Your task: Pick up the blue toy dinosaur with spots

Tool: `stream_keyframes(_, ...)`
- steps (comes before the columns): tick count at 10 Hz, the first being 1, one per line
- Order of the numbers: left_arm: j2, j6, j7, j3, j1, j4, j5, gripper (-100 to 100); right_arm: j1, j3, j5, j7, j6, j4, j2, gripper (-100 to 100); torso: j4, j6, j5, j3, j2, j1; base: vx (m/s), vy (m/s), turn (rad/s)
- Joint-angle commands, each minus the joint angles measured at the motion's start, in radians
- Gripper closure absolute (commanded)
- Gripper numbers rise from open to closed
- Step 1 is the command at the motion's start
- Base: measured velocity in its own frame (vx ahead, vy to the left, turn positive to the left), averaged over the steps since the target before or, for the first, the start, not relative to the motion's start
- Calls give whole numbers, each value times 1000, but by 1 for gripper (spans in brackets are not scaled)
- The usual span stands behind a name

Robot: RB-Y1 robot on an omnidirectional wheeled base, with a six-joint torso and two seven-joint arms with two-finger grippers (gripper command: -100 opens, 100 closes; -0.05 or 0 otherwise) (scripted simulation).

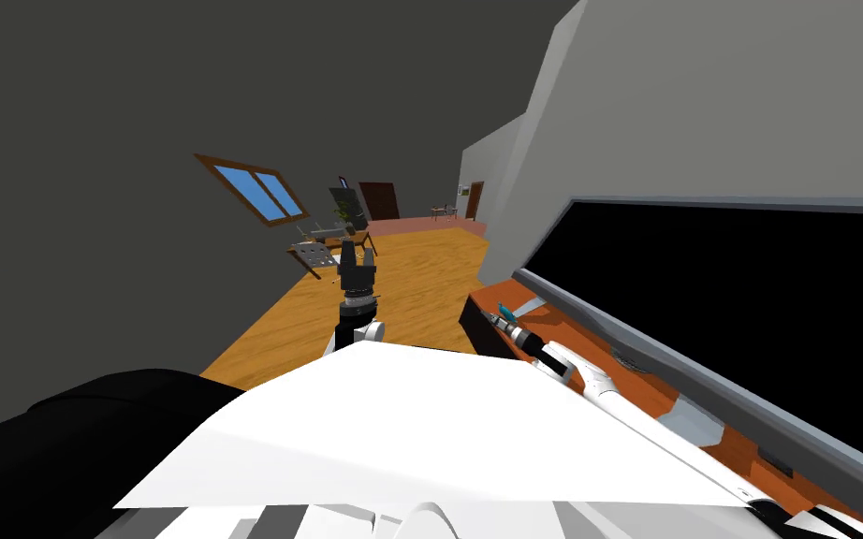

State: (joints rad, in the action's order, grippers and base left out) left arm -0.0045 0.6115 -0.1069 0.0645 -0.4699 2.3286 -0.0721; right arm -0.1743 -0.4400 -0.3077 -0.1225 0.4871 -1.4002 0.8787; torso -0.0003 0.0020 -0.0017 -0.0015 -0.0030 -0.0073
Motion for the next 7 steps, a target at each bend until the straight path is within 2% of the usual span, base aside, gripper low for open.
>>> stream_keyframes(1, 0, 0, 0, 0, 0, 0, 0, 0, 10, -7, -4, -3, 5, 47, 4, -100, 0, 0, 0, 0, 0, 0, 4, -15, -50)
stream_keyframes(2, 0, 0, 0, 0, 0, 0, 0, 0, 24, -43, -27, -17, 5, 73, 47, -100, 0, 1, 0, 0, 0, 1, 6, -14, 336)
stream_keyframes(3, 0, 0, 0, 0, 0, 0, 0, 0, 24, -43, -27, -17, 5, 96, 47, -100, 0, -1, 0, 0, 0, 1, 8, -24, 245)
stream_keyframes(5, 0, 0, 0, 0, 0, 0, 0, 0, 24, -43, -27, -17, 5, 114, 47, -100, 0, 1, 0, 0, 0, 1, 2, -9, -38)
stream_keyframes(6, 0, 0, 0, 0, 0, 0, 0, 0, 37, -80, -50, -31, 4, 147, 89, -100, 0, 0, 0, 0, 0, 2, 3, -7, 402)
stream_keyframes(7, 0, 0, 0, 0, 0, 0, 0, 0, 37, -80, -50, -31, 4, 178, 89, -100, 0, -2, 1, 0, 0, 2, 7, -29, 210)
